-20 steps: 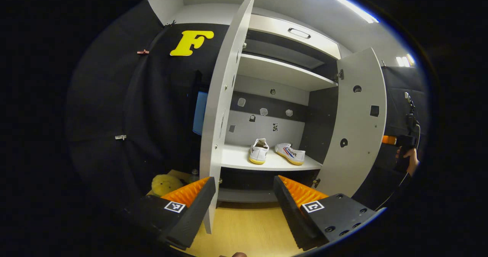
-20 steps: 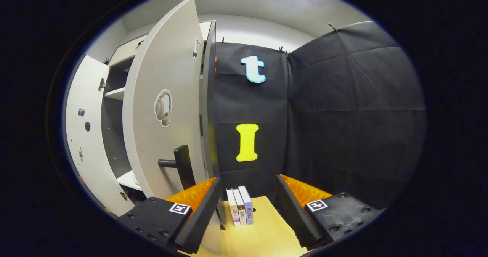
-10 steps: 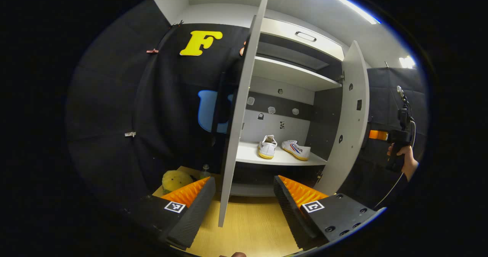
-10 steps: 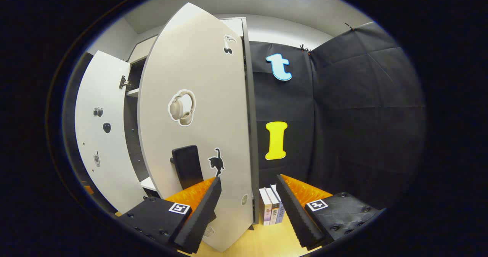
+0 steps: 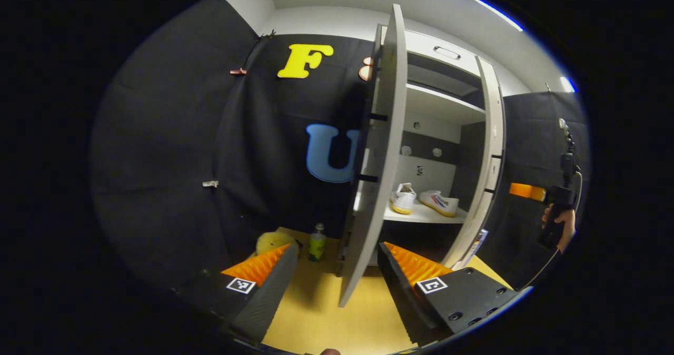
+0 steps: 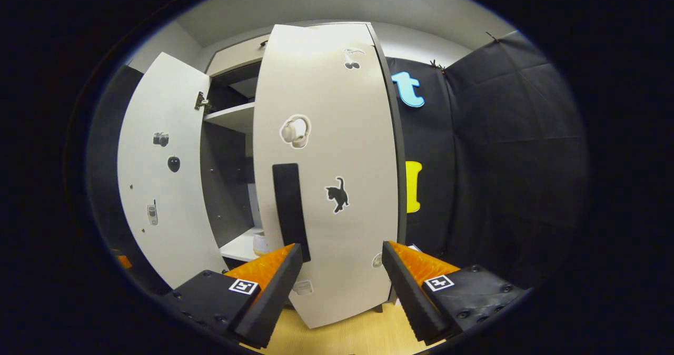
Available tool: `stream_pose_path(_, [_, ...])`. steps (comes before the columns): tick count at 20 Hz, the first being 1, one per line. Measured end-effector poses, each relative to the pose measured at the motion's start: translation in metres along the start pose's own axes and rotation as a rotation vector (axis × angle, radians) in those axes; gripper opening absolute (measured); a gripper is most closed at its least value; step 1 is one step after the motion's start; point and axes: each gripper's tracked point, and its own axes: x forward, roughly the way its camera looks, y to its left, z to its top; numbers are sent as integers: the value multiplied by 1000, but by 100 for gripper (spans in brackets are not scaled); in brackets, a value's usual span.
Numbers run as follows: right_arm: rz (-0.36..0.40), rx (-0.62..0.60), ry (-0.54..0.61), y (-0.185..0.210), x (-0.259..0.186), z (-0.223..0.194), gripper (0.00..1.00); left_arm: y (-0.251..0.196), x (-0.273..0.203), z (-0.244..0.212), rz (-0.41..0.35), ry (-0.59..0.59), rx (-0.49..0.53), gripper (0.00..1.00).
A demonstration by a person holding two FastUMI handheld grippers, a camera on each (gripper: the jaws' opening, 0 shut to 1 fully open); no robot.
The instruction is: Grab one shoe with the right hand and put it into the shoe cabinet, grab the other shoe with the left hand and put it into the shoe cabinet; then close the right door with the right hand and the left door with the left hand.
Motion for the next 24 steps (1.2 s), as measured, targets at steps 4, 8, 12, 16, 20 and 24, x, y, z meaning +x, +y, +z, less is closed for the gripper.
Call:
stream_pose_path(4, [30,84,11,7,-39,-17,98,31,28,33,32,-17,34,95])
stream_pose_path(8, [-6,48,53,-8,-72,-42,98,52,62,62,24,-14,15,95])
stream_pose_path(12, [-57,66,114,-29,-103,-72,98,63,102,94,26,-30,44,95])
stream_pose_path(16, [-134,72,132,-45,-131,-104,98,57,124,114,10,-41,76,95])
stream_pose_path(20, [-215,47,166,-55,-152,-144,98,37,127,130,-32,-73,89,95])
stream_pose_path(24, [-171,3,232,-38,-156,-168,99,21,124,135,-55,-92,149,92])
